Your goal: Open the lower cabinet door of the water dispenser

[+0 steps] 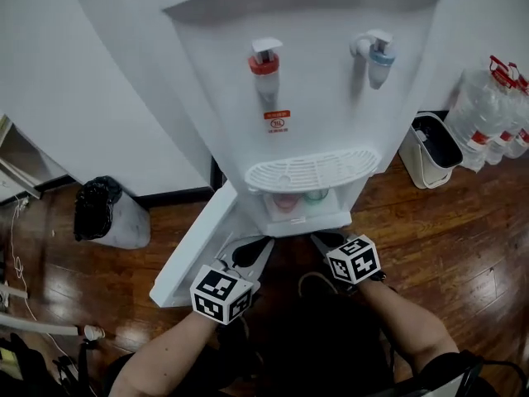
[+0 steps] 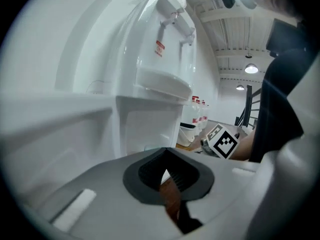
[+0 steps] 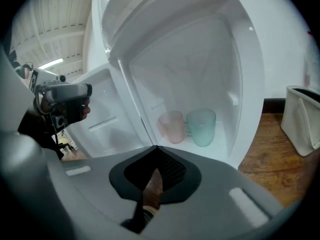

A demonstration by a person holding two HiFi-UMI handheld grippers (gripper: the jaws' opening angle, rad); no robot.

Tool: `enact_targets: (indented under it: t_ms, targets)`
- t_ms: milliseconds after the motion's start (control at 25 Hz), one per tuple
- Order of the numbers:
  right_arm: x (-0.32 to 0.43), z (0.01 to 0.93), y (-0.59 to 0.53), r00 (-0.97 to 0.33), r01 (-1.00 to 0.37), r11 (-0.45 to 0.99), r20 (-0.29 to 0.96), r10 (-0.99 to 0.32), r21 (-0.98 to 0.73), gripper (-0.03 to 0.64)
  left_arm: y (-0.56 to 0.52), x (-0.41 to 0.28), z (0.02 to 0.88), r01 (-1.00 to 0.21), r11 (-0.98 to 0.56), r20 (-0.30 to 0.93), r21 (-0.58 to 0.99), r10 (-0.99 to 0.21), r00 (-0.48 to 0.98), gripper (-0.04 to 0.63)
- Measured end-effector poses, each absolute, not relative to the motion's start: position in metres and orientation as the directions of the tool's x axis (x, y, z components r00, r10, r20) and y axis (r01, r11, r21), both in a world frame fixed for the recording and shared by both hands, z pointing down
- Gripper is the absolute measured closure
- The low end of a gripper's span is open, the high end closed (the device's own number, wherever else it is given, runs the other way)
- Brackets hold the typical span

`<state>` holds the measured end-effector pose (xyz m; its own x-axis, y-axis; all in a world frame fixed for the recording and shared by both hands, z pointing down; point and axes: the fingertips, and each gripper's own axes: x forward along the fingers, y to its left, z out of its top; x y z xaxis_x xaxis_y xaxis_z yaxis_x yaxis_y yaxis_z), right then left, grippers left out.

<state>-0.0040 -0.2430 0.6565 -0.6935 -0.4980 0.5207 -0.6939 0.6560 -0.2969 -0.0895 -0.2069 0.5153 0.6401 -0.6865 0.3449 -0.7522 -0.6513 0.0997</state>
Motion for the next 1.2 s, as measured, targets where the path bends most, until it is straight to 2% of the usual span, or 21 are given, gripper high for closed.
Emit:
enact_targets:
  t_ms: [200, 320, 480, 640, 800, 960, 1200]
  targets:
    - [-0.010, 0.599, -0.223, -0.744, -0.634, 0.717, 0.481, -0.465, -0.288, 0.614, -0.184, -0.102, 0.472, -0.729, -0.679, 0.337, 0.092, -0.668, 0.664, 0.560]
    - [-0.012, 0.570, -0.209, -0.759, -0.617, 0.731, 0.468, -0.453, -0.292, 0.614, -0.168, -0.117, 0.458, -0.708, -0.704, 0.382, 0.047, -0.642, 0.664, 0.560]
    - [-0.022, 0.530, -0.194, -0.780, -0.582, 0.762, 0.459, -0.425, -0.283, 0.614, -0.154, -0.129, 0.432, -0.688, -0.719, 0.401, 0.093, -0.606, 0.687, 0.560]
    - [-0.029, 0.483, -0.184, -0.813, -0.534, 0.802, 0.424, -0.400, -0.268, 0.614, -0.150, -0.121, 0.395, -0.653, -0.739, 0.340, 0.168, -0.578, 0.742, 0.560]
    - [-0.029, 0.448, -0.182, -0.833, -0.503, 0.826, 0.400, -0.383, -0.256, 0.614, -0.150, -0.106, 0.359, -0.604, -0.778, 0.248, 0.172, -0.559, 0.791, 0.560]
    - [-0.025, 0.412, -0.187, -0.830, -0.505, 0.835, 0.389, -0.400, -0.218, 0.614, -0.145, -0.092, 0.328, -0.563, -0.821, 0.198, 0.095, -0.538, 0.819, 0.560]
    - [-0.021, 0.335, -0.188, -0.856, -0.475, 0.865, 0.314, -0.411, -0.164, 0.615, -0.151, -0.095, 0.275, -0.602, -0.799, 0.119, 0.000, -0.597, 0.793, 0.549]
